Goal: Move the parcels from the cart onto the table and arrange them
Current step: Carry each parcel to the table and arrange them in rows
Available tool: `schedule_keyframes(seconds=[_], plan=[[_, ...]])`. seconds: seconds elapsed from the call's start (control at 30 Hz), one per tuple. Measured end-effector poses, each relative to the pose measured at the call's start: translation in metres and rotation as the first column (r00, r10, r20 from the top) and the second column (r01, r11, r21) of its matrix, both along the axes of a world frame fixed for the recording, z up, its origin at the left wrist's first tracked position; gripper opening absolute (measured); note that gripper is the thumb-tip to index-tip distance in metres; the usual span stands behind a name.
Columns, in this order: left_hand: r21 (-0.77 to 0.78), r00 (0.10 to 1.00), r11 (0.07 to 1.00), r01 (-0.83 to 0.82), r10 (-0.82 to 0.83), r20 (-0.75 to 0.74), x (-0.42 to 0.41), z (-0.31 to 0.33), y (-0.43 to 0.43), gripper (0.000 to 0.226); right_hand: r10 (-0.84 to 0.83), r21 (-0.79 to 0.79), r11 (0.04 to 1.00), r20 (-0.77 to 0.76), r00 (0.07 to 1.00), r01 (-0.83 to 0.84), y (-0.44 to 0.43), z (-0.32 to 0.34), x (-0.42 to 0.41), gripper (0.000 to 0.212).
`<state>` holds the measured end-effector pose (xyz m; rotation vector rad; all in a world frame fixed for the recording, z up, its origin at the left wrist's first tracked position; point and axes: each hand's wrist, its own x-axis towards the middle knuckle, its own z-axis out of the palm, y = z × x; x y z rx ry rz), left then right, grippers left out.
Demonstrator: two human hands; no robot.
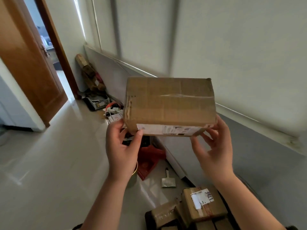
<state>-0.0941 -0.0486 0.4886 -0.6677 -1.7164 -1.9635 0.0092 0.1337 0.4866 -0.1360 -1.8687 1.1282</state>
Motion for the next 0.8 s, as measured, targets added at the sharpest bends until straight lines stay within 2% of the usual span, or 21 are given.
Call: schedule_keyframes(seconds=[0.07, 0.17, 0.3, 0.43, 0.53, 0.63, 0.7, 0.73, 0.8], plan=[[-0.055, 0.992, 0.994, -0.095, 0.09, -0.089, 0.002, -0.001, -0.003, 0.065, 0.009, 0.021, 1.0, -0.058, 0.998, -0.008, -0.004, -0.006, 0.0, 0.065], [-0.088, 0.983, 0.985, -0.148, 0.137, -0.122, 0.006, -0.01, -0.002, 0.077, 0.006, 0.02, 1.0, -0.01, 1.0, -0.006, -0.006, -0.016, 0.003, 0.06], [-0.099, 0.985, 0.984, -0.149, 0.14, -0.097, 0.01, -0.016, 0.004, 0.065, 0.015, 0.02, 1.0, 0.001, 1.0, -0.015, -0.002, -0.02, 0.011, 0.055], [-0.066, 0.994, 0.994, -0.086, 0.081, -0.078, 0.013, 0.0, 0.013, 0.059, -0.009, 0.088, 0.996, -0.015, 1.0, 0.01, 0.006, -0.001, 0.02, 0.052], [-0.101, 0.997, 0.994, -0.051, 0.045, -0.058, 0.009, 0.023, 0.019, 0.042, -0.009, 0.094, 0.996, -0.01, 1.0, 0.01, 0.011, 0.018, 0.026, 0.049], [-0.181, 0.996, 0.982, -0.048, 0.062, 0.071, -0.001, 0.047, 0.024, 0.021, -0.006, 0.083, 0.997, 0.018, 1.0, 0.004, 0.013, 0.034, 0.03, 0.056], [-0.288, 0.974, 0.956, -0.058, 0.117, 0.191, -0.008, 0.058, 0.027, 0.006, 0.044, 0.084, 0.995, 0.056, 0.997, -0.048, 0.015, 0.037, 0.034, 0.062], [-0.326, 0.958, 0.945, -0.039, 0.128, 0.258, -0.011, 0.062, 0.028, 0.006, 0.068, 0.075, 0.994, 0.085, 0.994, -0.074, 0.017, 0.036, 0.035, 0.065], [-0.358, 0.912, 0.934, 0.006, 0.142, 0.385, -0.014, 0.066, 0.032, 0.021, 0.087, 0.052, 0.994, 0.159, 0.983, -0.096, 0.02, 0.031, 0.038, 0.069]])
